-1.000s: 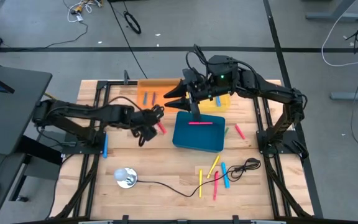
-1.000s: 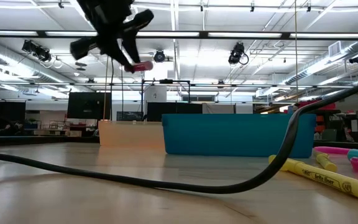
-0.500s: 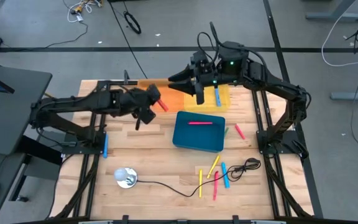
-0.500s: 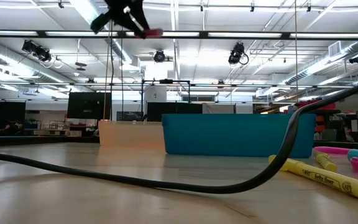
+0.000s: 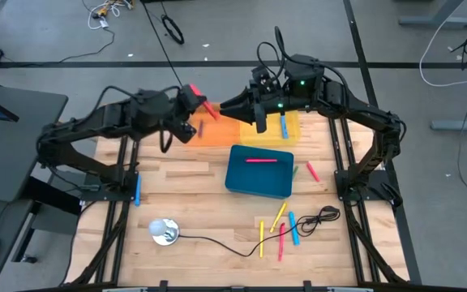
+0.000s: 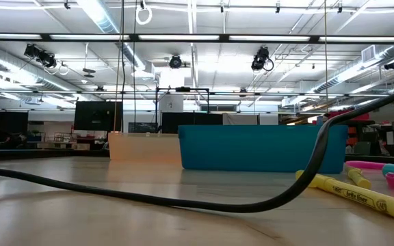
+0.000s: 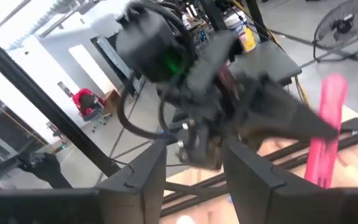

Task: Pick & Place Markers
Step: Put the pink marker into the yellow transparent bin

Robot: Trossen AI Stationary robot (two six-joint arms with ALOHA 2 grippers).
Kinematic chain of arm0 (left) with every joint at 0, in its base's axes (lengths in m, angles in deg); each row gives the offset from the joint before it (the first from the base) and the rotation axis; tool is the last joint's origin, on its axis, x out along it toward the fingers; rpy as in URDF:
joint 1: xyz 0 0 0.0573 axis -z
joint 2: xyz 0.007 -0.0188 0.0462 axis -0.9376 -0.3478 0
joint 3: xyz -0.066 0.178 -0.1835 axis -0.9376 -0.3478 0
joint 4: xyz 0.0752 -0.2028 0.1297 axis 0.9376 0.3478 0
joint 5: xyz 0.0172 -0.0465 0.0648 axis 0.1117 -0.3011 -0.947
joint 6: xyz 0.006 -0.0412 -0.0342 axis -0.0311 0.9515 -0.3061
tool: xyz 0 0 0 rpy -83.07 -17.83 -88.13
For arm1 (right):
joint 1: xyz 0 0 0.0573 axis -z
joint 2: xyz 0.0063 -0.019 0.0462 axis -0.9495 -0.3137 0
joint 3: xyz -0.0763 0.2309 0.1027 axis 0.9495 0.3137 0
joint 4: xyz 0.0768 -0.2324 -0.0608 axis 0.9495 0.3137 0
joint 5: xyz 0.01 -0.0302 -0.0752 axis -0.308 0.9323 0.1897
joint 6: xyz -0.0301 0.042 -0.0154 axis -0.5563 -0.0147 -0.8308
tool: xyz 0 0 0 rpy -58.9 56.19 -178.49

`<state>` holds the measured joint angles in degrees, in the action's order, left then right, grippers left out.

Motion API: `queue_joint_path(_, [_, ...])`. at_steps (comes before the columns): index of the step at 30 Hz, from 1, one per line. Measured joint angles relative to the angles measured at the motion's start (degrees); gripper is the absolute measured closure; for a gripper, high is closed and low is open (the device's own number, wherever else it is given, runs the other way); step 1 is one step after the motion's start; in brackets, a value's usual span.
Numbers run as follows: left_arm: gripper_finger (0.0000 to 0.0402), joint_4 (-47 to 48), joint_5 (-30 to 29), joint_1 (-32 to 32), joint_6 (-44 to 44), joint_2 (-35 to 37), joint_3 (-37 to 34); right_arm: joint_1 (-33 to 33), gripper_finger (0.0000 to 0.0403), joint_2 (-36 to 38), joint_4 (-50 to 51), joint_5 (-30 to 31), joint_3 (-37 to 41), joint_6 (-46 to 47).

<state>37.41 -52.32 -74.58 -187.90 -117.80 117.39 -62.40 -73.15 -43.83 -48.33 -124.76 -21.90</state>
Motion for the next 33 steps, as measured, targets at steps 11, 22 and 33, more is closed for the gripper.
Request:
queue_joint_path(11, [0.0337,-5.08,-0.61,0.75,-8.2,-0.01,6.66,0.22,0.0184,-0.02,-0.27,-0.03,0.0,2.55])
queue_joint_path(22, [0.0337,-8.39,0.49,5.86,-12.1,-0.55,6.74,1.2,0.0091,-0.04,-0.12,0.06,-0.01,1.47])
queue_joint_path(33, [0.0337,-12.14,0.43,9.07,-12.9,-0.52,6.74,2.01,0.0088,-0.42,-0.68,-0.82,1.96,10.09])
